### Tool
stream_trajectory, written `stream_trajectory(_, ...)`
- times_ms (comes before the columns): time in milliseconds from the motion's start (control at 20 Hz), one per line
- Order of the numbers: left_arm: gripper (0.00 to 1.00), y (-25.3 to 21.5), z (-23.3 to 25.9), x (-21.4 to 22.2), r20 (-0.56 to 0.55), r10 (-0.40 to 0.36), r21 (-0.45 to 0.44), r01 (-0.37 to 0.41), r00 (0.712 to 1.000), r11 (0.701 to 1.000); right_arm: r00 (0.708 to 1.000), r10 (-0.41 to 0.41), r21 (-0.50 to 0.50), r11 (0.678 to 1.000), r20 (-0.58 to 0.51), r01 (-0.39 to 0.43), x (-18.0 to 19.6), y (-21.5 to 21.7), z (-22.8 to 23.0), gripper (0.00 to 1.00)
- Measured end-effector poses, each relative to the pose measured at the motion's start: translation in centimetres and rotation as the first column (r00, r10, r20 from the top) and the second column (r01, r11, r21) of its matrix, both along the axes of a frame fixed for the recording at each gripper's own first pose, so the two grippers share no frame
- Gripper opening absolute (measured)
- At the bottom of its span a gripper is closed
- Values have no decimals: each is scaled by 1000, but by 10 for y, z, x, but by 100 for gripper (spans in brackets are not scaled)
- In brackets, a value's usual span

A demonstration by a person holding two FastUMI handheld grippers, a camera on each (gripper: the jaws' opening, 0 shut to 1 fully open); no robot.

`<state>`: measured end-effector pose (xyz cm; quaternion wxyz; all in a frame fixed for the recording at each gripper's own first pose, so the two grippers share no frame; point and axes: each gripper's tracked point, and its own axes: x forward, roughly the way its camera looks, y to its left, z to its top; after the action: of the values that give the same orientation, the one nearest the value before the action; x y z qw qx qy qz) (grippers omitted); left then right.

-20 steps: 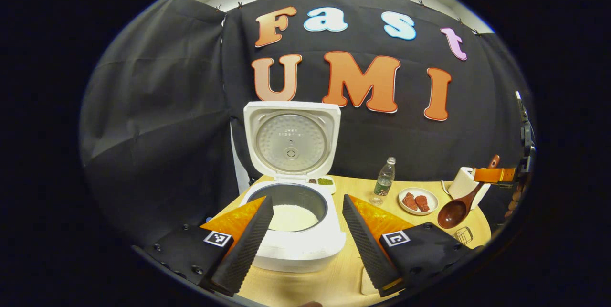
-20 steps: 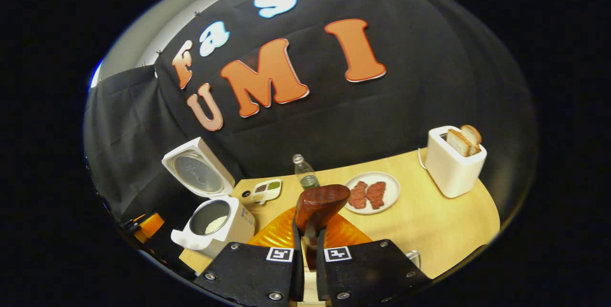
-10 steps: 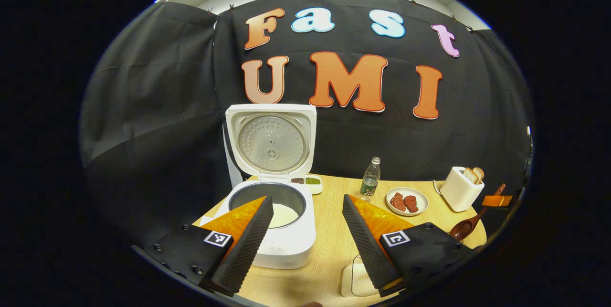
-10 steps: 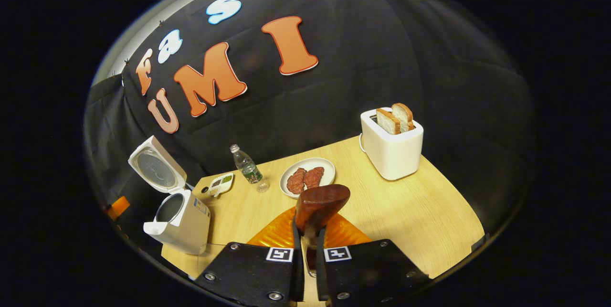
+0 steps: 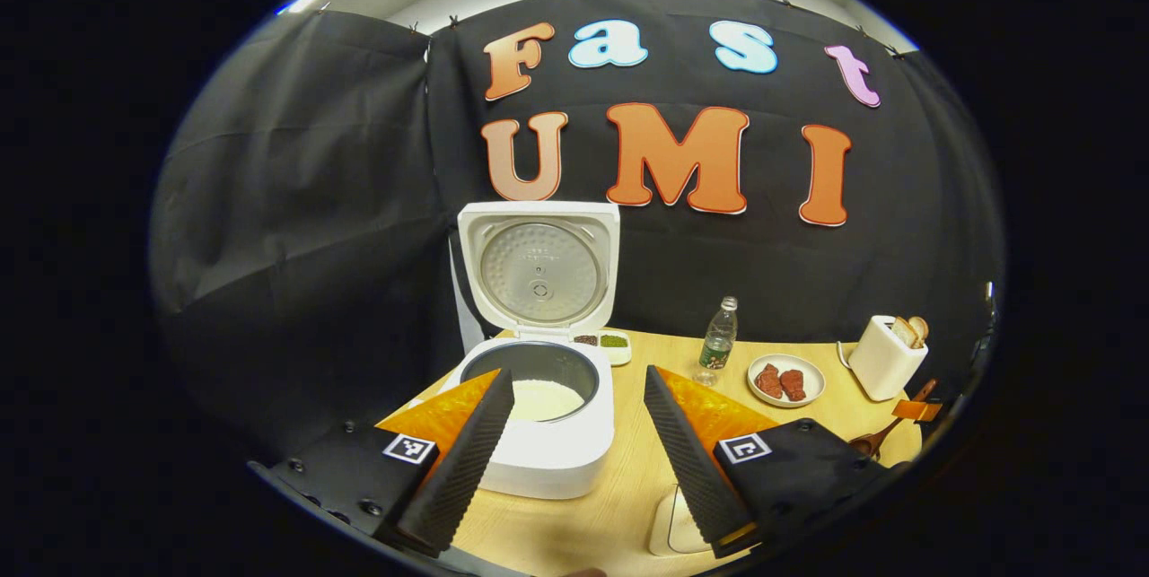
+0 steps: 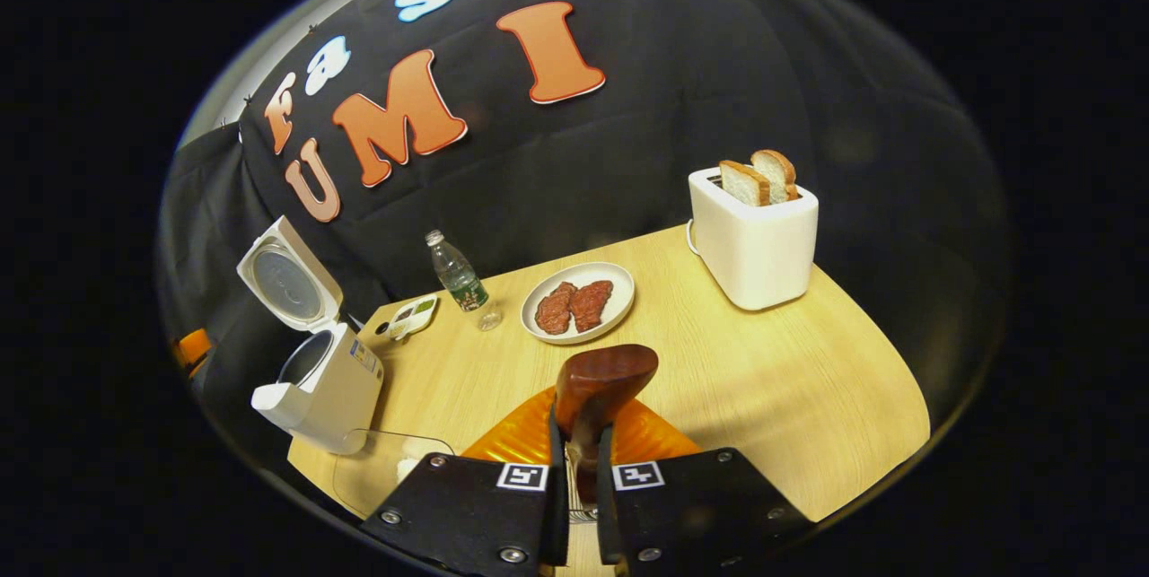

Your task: Close the left gripper, press the button to open the rice cooker; take a wooden spoon from the chopstick holder with the right hand, scoop a spoonful of rice and pour it into the rice cooker, then put the wooden spoon back into the chopstick holder.

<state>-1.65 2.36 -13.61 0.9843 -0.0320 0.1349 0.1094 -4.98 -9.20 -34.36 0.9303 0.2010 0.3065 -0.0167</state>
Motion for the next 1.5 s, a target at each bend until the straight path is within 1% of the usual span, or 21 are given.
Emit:
stream_trajectory(100,99,6,5,4,10,4,6,-4,1000,1000,1000,-14,13,1000,-21,15,-2,-3,-14,13)
stream_trajectory(150,99,9,9,7,21,3,11,-3,1000,1000,999,-22,29,999,-35,23,-3,-5,-20,10)
stream_trajectory(200,99,12,15,13,31,2,15,-3,1000,1000,999,-41,61,997,-21,43,0,-5,-14,15)
stream_trajectory(300,97,19,25,27,50,-5,3,5,999,1000,998,-54,84,995,-44,58,0,-10,-18,17)
stream_trajectory(400,97,28,35,43,60,-5,-29,7,998,1000,994,-54,77,995,-92,61,-2,-12,-24,21)
stream_trajectory(450,99,33,40,52,61,-3,-45,6,998,999,993,-48,61,997,-112,55,-4,-14,-27,29)
stream_trajectory(500,97,41,47,62,66,-1,-55,5,998,998,992,-47,46,998,-116,53,-7,-16,-23,44)
stream_trajectory(550,99,52,56,73,75,15,-60,-10,997,998,993,-54,33,998,-104,58,-3,-19,-16,59)
stream_trajectory(600,97,61,64,85,82,23,-65,-18,996,998,994,-60,18,998,-92,62,-1,-21,-8,66)
stream_trajectory(650,99,66,71,99,91,28,-69,-21,996,997,994,-62,-5,998,-86,62,1,-23,-2,78)
stream_trajectory(700,97,76,81,113,102,34,-67,-28,994,997,995,-65,-36,997,-79,62,1,-25,3,82)
stream_trajectory(750,97,88,82,123,88,49,-56,-45,995,997,996,-62,-66,996,-71,57,5,-26,10,91)
stream_trajectory(800,96,102,83,132,81,77,-64,-71,994,995,997,-57,-99,994,-59,51,7,-28,20,94)
stream_trajectory(900,96,115,92,154,81,70,-112,-61,994,992,998,-51,-155,987,-30,45,14,-29,39,95)
stream_trajectory(950,96,126,95,164,84,73,-117,-63,994,991,999,-50,-180,983,-12,47,18,-27,50,95)
stream_trajectory(1100,98,151,101,203,72,77,-99,-70,994,993,998,-64,-234,970,15,66,23,-28,75,95)
stream_trajectory(1200,99,158,93,233,28,80,-96,-77,996,992,997,-68,-242,967,41,76,28,-23,97,95)
stream_trajectory(1350,96,150,97,284,35,31,-112,-27,999,993,991,-75,-238,966,112,100,35,-14,132,95)
stream_trajectory(1400,98,149,96,303,27,17,-100,-14,999,995,990,-72,-245,964,125,101,37,-12,137,95)
stream_trajectory(1450,96,147,88,317,-2,5,-93,-6,1000,996,989,-67,-256,962,130,99,36,-9,141,95)
stream_trajectory(1500,98,143,80,327,-31,-7,-82,4,1000,997,989,-63,-263,960,131,96,34,-6,143,95)
